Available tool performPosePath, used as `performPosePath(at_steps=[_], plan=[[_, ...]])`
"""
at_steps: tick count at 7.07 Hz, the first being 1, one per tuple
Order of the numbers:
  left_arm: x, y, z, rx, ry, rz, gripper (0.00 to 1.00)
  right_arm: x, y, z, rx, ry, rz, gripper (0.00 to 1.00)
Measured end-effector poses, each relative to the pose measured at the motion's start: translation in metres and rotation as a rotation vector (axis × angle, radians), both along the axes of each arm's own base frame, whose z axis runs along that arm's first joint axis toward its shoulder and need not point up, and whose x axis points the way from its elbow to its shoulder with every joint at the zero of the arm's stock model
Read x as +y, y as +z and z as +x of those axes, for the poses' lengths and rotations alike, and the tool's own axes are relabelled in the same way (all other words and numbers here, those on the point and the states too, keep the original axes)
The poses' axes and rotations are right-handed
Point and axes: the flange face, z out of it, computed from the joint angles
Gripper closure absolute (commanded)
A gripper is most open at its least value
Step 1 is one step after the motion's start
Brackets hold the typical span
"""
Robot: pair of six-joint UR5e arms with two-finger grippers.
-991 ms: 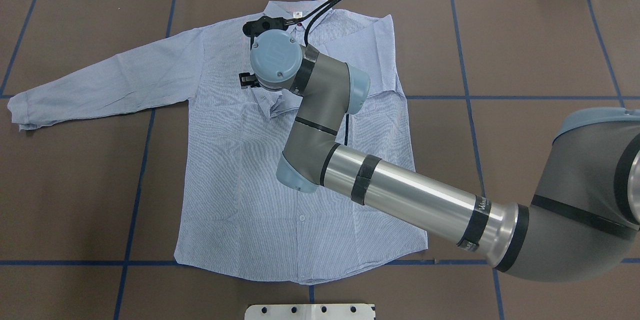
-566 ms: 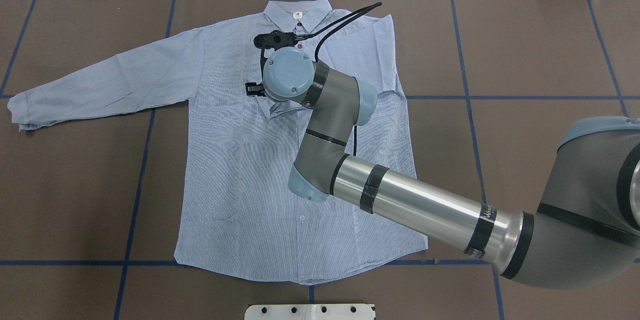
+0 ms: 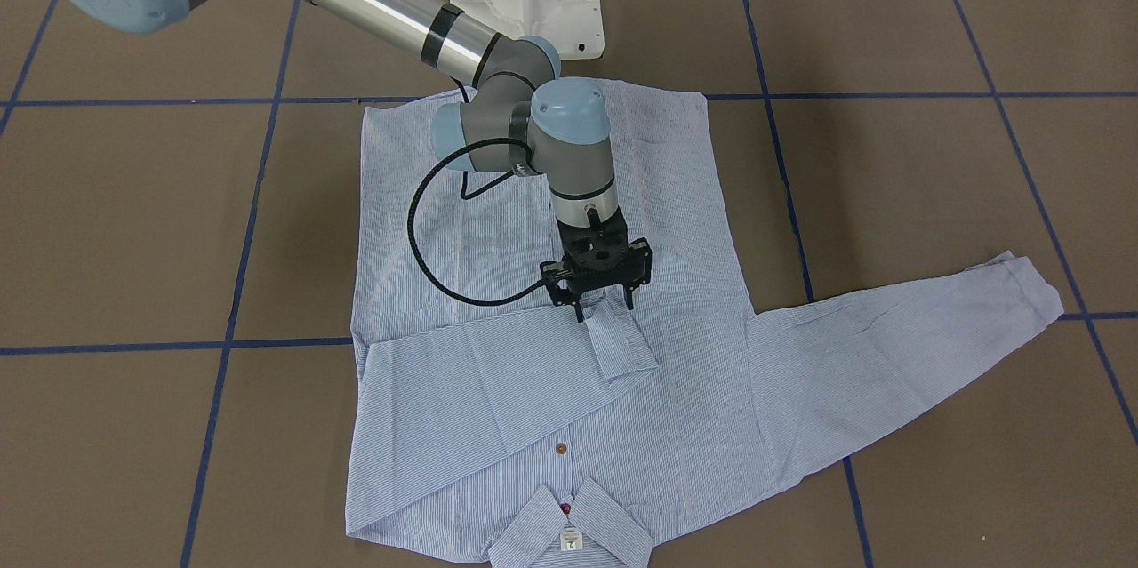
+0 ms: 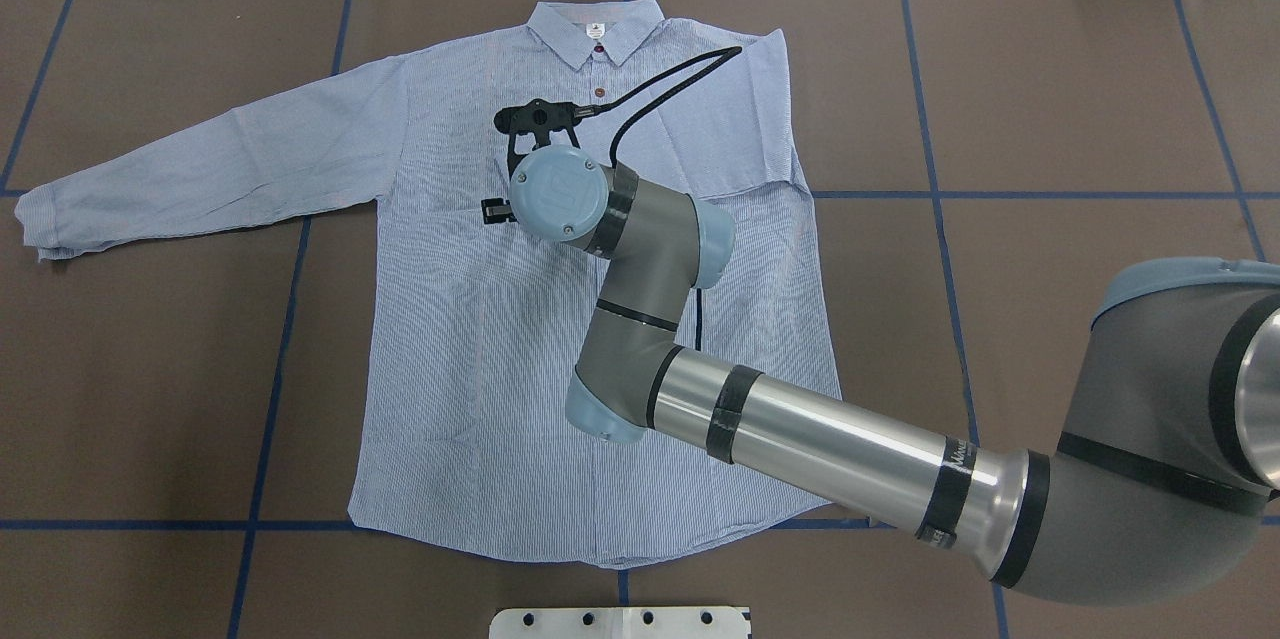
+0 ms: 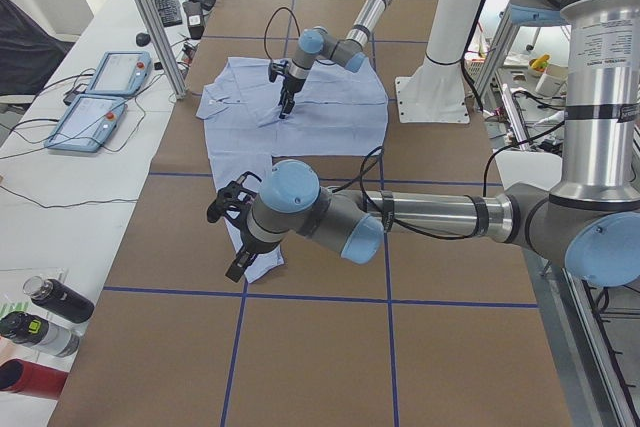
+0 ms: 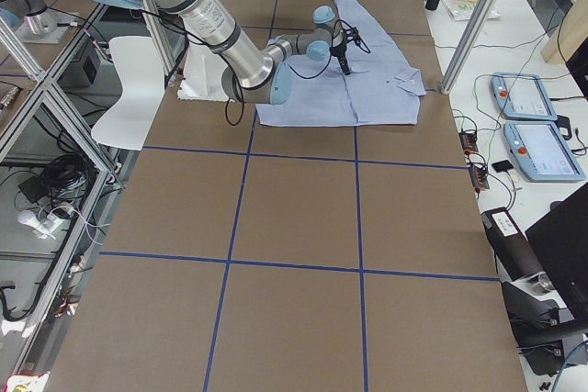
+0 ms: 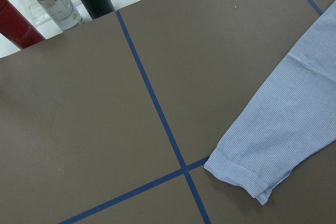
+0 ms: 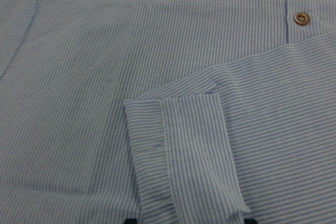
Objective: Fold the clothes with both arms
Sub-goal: 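Release the sleeve on the shirt and lift the right gripper away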
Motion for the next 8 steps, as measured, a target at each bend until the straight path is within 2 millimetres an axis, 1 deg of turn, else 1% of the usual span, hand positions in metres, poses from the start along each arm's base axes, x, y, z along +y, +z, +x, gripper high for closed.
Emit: performPosePath(at_steps=[1, 3, 4, 5, 6, 7, 8], plan=[[0.000, 0.000, 0.000, 0.000, 0.000, 0.000, 0.00, 0.007, -0.014, -0.009, -0.003, 0.010, 0.013, 0.26], [0.000, 0.002, 0.000, 0.000, 0.001, -0.002, 0.00, 0.019, -0.064, -0.035, -0.018, 0.022, 0.021, 0.26], [0.001, 0.002, 0.000, 0.000, 0.001, -0.004, 0.00, 0.032, -0.079, -0.048, -0.016, 0.027, 0.032, 0.17], [0.001, 0.003, 0.000, 0.000, 0.001, -0.005, 0.00, 0.042, -0.090, -0.055, -0.020, 0.029, 0.041, 0.01], [0.000, 0.006, 0.000, 0.002, 0.000, -0.014, 0.00, 0.038, -0.103, -0.052, -0.030, 0.031, 0.036, 0.00], [-0.001, 0.013, 0.000, 0.009, -0.001, -0.029, 0.00, 0.015, -0.114, -0.032, -0.022, 0.020, 0.003, 0.00], [-0.004, 0.019, 0.001, 0.016, -0.001, -0.039, 0.00, -0.015, -0.128, 0.008, 0.029, -0.013, -0.066, 0.00]])
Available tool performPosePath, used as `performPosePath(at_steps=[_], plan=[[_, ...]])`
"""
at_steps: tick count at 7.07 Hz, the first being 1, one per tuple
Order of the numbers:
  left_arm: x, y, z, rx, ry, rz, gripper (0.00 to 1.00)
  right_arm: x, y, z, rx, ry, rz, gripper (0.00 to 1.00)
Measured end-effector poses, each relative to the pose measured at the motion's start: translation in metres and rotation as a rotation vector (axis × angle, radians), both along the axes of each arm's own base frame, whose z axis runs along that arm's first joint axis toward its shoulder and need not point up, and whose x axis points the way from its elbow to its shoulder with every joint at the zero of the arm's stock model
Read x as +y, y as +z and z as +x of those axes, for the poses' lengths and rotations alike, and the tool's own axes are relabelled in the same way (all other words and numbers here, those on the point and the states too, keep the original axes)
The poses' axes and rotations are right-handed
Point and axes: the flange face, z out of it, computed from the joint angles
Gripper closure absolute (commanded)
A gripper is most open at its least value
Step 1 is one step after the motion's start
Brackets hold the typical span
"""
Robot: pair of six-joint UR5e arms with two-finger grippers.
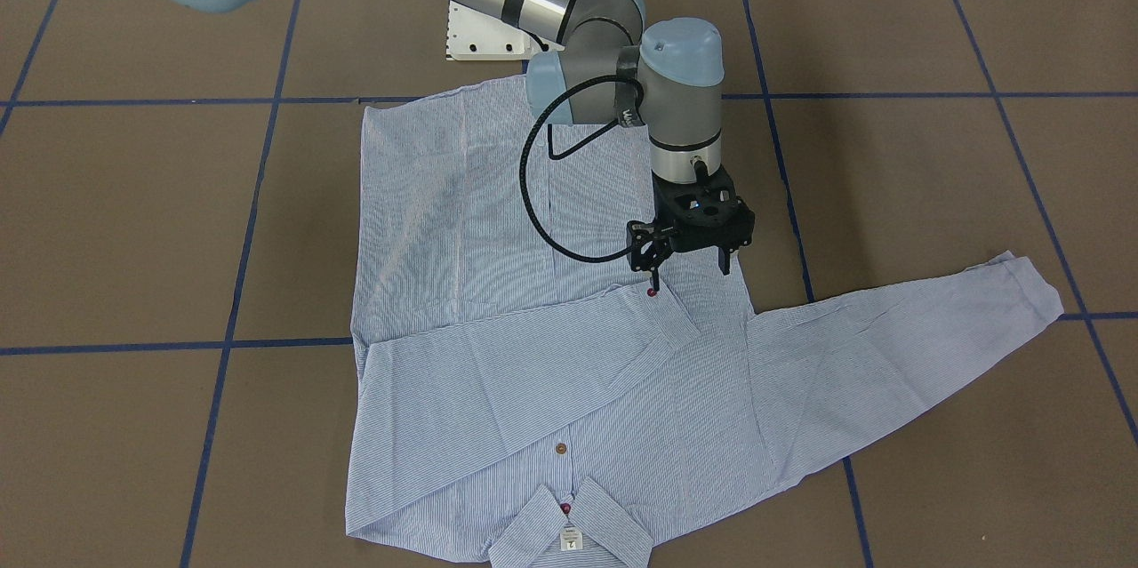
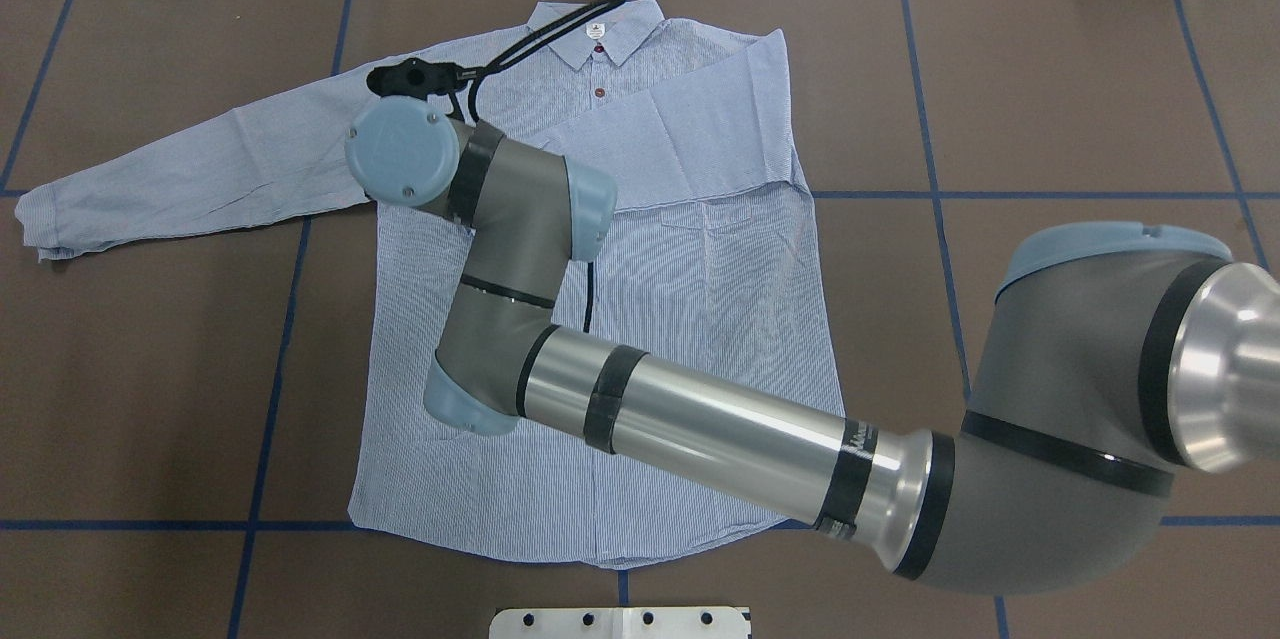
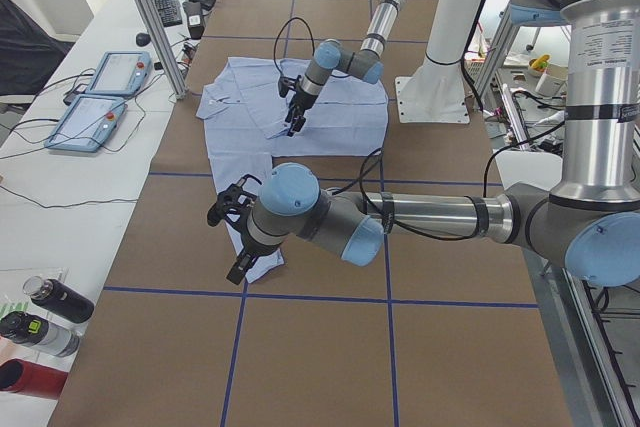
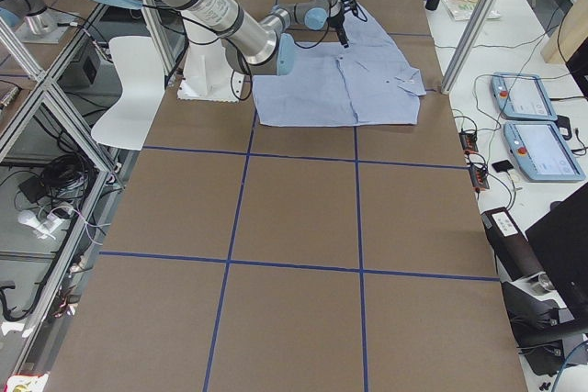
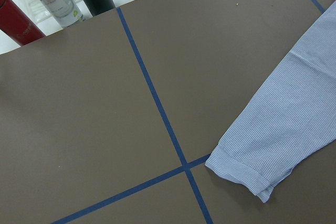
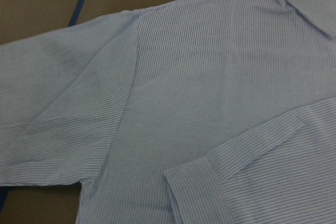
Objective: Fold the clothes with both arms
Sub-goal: 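Release the sleeve on the shirt and lift the right gripper away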
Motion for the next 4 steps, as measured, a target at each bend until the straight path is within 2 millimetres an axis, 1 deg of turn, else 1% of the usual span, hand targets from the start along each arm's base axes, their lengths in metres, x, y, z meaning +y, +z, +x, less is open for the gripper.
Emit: performPosePath(at_steps=[1, 2, 3, 4], plan=[[-0.002, 0.006, 0.001, 0.008, -0.009, -0.004, 0.00, -0.029, -0.010, 0.052, 0.091, -0.047, -0.071, 0.00], [-0.003, 0.016, 0.006, 0.024, -0.030, -0.012, 0.00, -0.058, -0.002, 0.105, 0.173, -0.095, -0.108, 0.00], [-0.004, 0.026, 0.020, 0.047, -0.041, -0.019, 0.00, -0.087, 0.031, 0.166, 0.207, -0.143, -0.113, 0.00], [-0.005, 0.035, 0.040, 0.071, -0.038, -0.035, 0.00, -0.108, 0.078, 0.234, 0.210, -0.190, -0.091, 0.00]])
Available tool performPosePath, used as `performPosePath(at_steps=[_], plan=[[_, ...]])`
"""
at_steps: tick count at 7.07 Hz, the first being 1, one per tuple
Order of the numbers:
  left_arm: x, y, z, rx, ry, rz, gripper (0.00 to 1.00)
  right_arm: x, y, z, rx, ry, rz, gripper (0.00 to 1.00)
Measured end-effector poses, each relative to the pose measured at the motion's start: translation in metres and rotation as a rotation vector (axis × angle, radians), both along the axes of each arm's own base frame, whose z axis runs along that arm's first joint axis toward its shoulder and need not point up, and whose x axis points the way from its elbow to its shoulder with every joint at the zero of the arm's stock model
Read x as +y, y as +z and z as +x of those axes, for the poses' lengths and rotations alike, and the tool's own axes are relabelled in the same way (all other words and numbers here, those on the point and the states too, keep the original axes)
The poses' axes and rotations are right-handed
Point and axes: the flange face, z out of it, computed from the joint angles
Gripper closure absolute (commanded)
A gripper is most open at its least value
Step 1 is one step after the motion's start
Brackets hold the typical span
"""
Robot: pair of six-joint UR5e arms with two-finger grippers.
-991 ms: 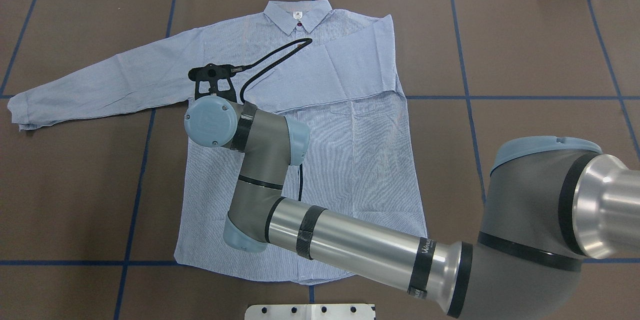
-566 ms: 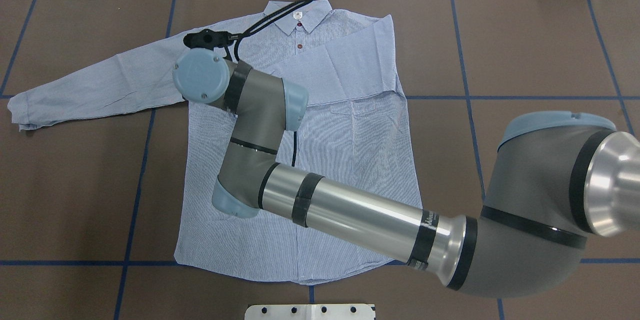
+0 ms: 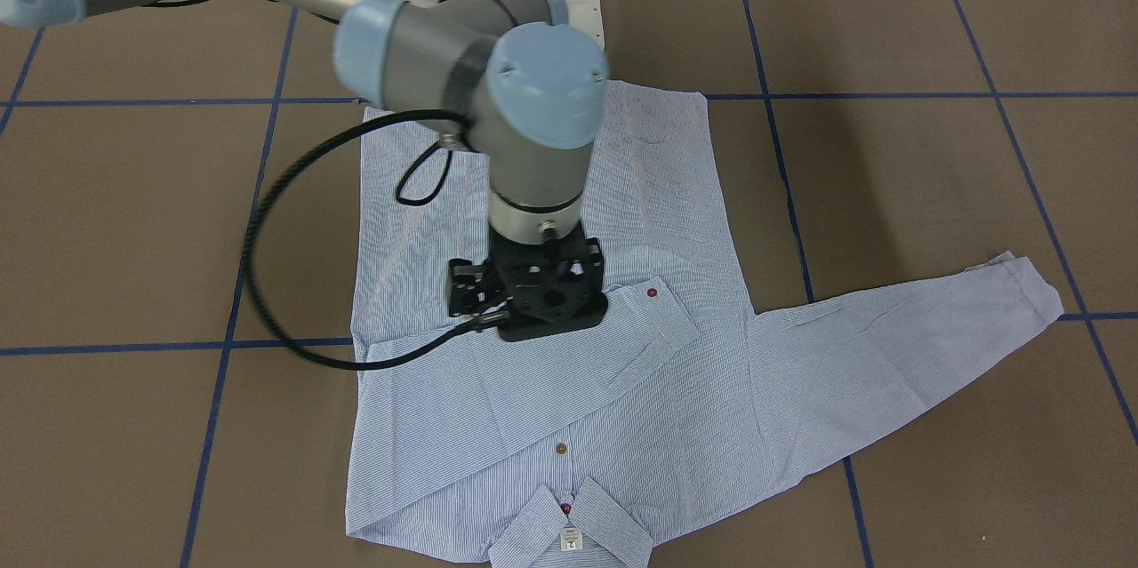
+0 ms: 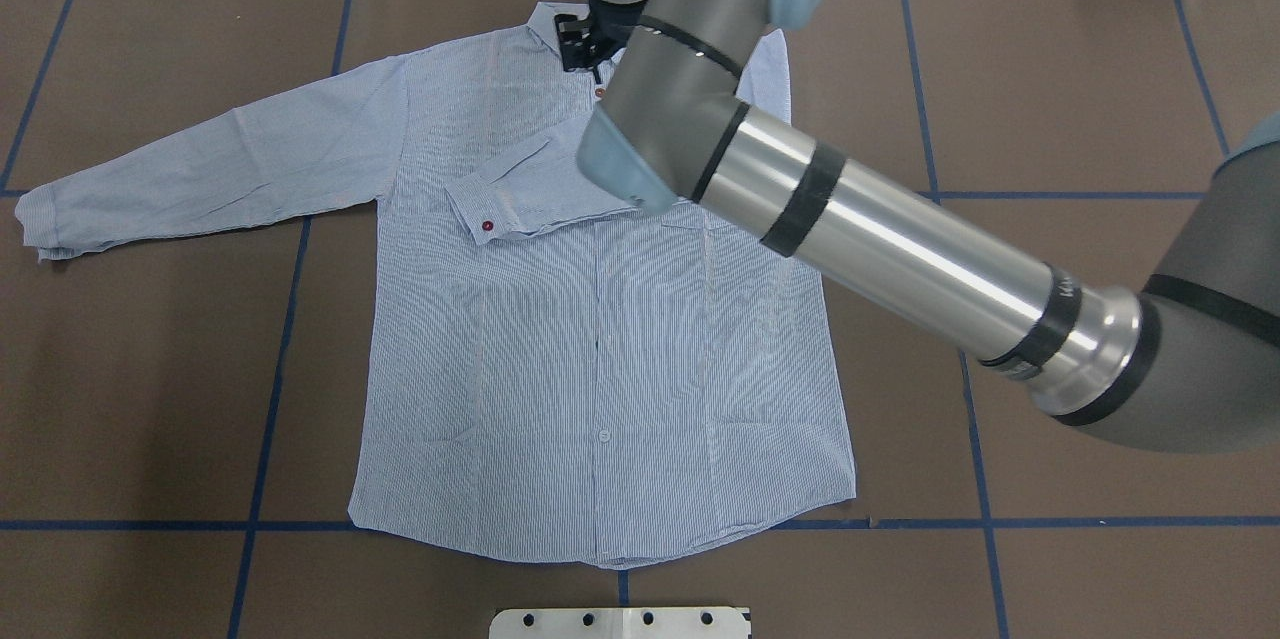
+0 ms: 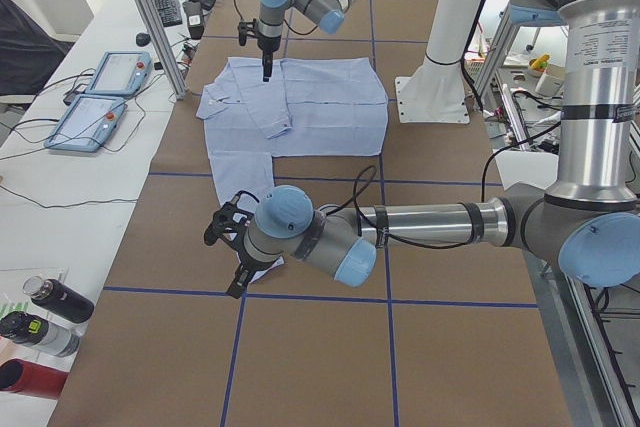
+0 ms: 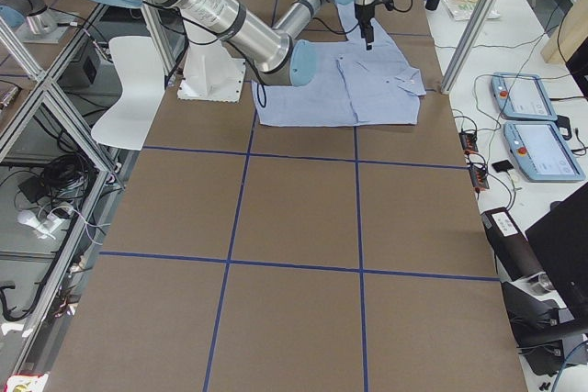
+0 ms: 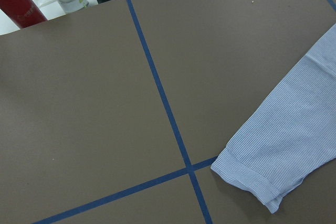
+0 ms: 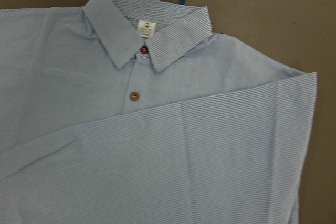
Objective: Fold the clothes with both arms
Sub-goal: 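Release the sleeve on the shirt and lift the right gripper away, then grasp the other sleeve cuff with the left gripper and fold it across the shirt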
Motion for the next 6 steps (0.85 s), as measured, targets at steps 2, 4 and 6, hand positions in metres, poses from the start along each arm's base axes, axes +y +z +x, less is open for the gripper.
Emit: performPosePath(at_steps=[2, 4, 6], plan=[[0.003, 0.011, 0.052, 0.071, -0.011, -0.073, 0.00, -0.003, 0.100, 0.129, -0.007, -0.092, 0.067, 0.00], [0.013, 0.030, 0.095, 0.144, -0.028, -0.129, 0.00, 0.013, 0.157, 0.199, -0.022, -0.145, 0.087, 0.00], [0.022, 0.044, 0.130, 0.182, -0.079, -0.140, 0.00, 0.018, 0.170, 0.212, -0.026, -0.150, 0.083, 0.00]])
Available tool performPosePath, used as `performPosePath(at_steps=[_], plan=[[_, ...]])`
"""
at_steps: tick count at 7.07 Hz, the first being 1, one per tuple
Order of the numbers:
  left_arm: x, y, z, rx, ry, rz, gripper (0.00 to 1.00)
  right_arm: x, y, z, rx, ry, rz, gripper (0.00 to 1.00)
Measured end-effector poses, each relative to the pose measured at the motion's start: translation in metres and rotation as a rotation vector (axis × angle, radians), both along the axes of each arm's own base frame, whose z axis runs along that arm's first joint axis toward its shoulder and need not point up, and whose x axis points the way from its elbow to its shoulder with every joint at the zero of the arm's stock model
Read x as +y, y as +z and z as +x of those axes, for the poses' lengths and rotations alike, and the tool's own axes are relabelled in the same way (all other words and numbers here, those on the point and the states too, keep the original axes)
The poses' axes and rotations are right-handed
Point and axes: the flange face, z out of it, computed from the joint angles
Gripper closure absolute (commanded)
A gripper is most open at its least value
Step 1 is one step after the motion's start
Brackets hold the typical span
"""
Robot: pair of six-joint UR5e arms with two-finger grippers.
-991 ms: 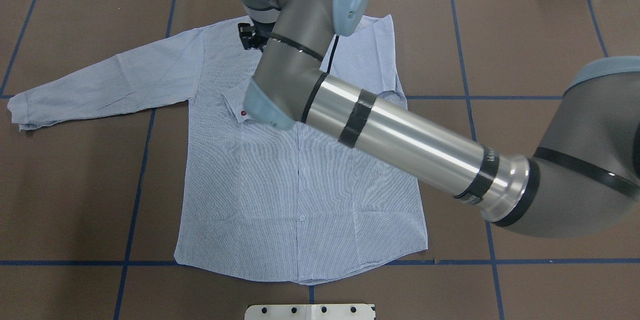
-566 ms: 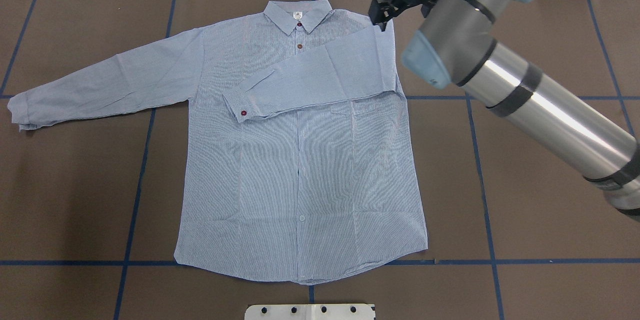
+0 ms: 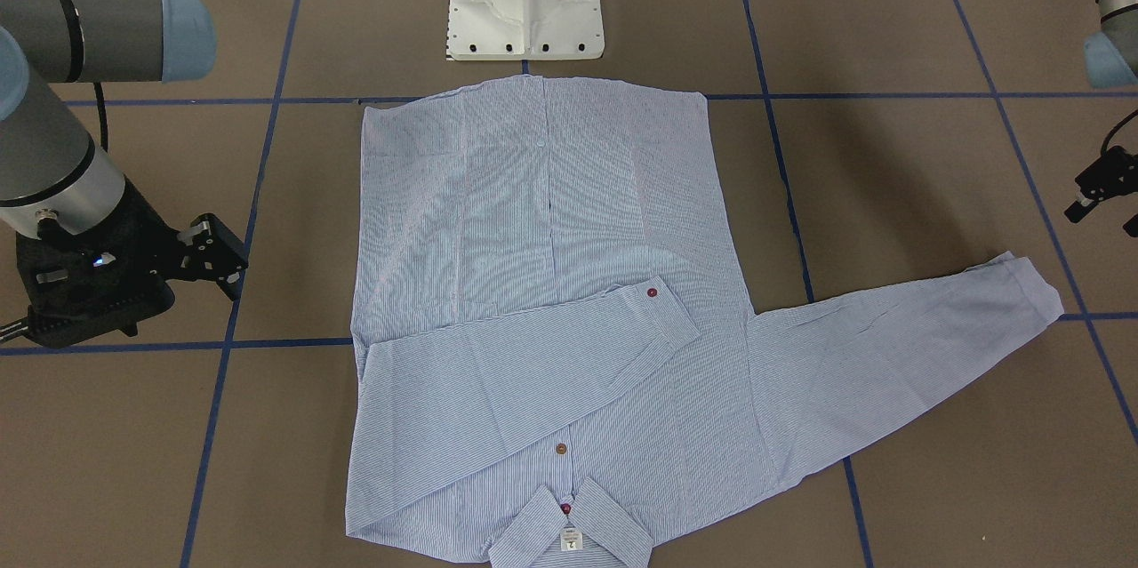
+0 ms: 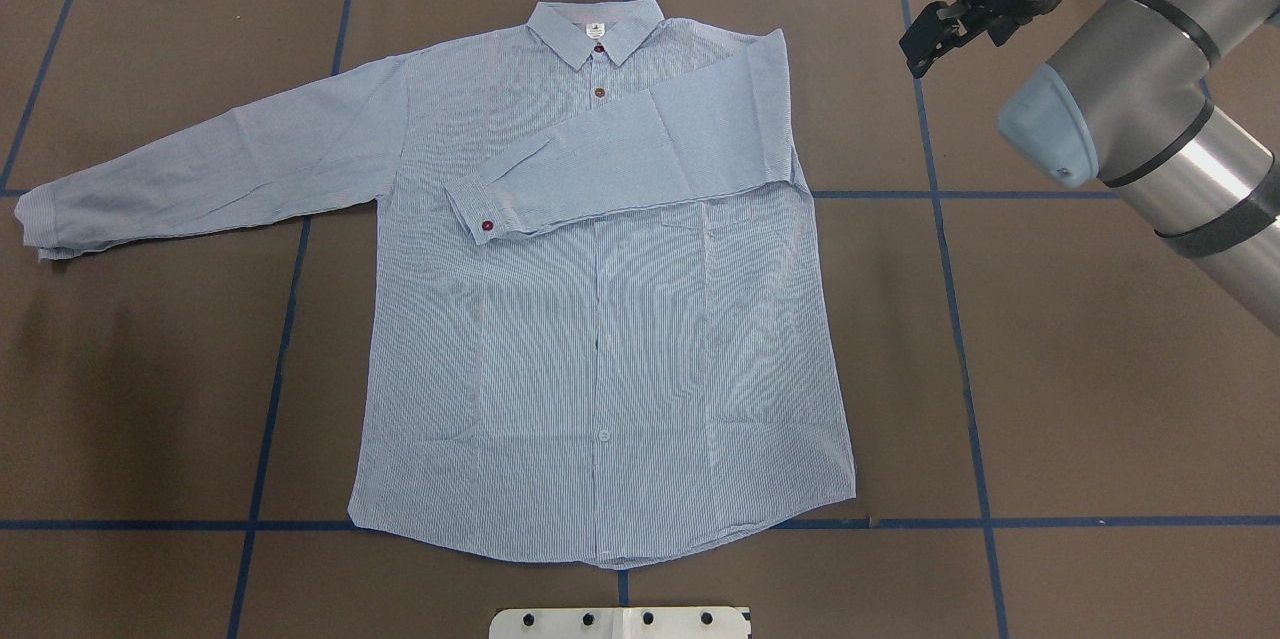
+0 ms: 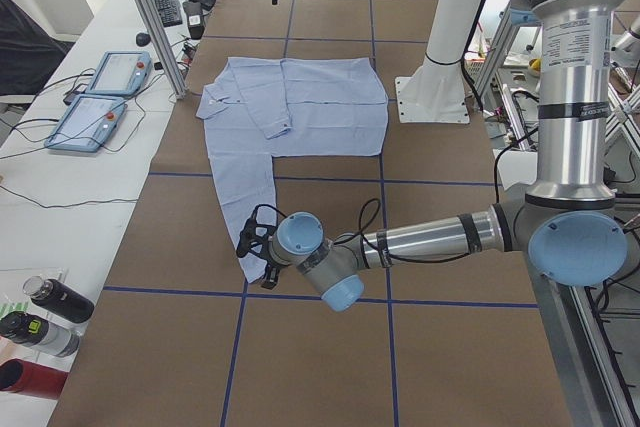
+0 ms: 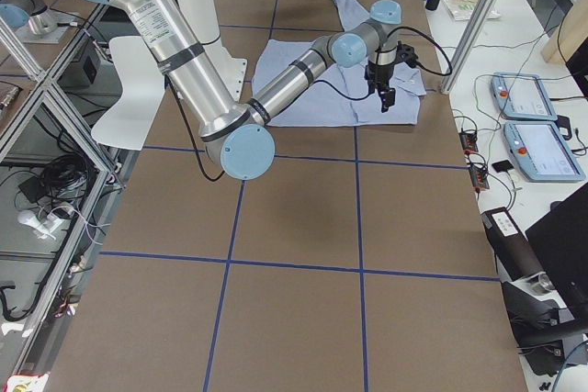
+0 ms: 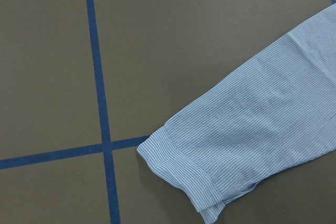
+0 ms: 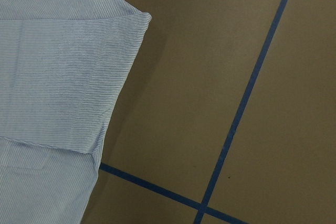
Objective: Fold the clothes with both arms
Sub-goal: 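Grasp the other sleeve cuff with the left gripper and fold it across the shirt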
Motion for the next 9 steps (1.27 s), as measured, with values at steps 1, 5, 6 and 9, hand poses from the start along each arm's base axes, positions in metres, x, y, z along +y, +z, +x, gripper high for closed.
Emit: performPosePath(at_steps=[1, 5, 6, 9], plan=[[0.001, 0.001, 0.017, 0.001, -0.008, -0.002, 0.00, 0.000, 0.001, 0.001, 0.000, 0.000, -0.002, 0.00], [-0.008, -0.003, 0.066, 0.005, -0.032, -0.047, 0.02, 0.001, 0.004, 0.000, 0.001, 0.002, -0.010, 0.00], [-0.011, -0.002, 0.076, 0.005, -0.030, -0.055, 0.02, 0.001, 0.004, 0.000, 0.001, 0.003, -0.011, 0.00], [-0.022, 0.012, 0.093, -0.007, -0.015, -0.085, 0.12, 0.001, 0.005, -0.001, 0.001, 0.004, -0.013, 0.00]])
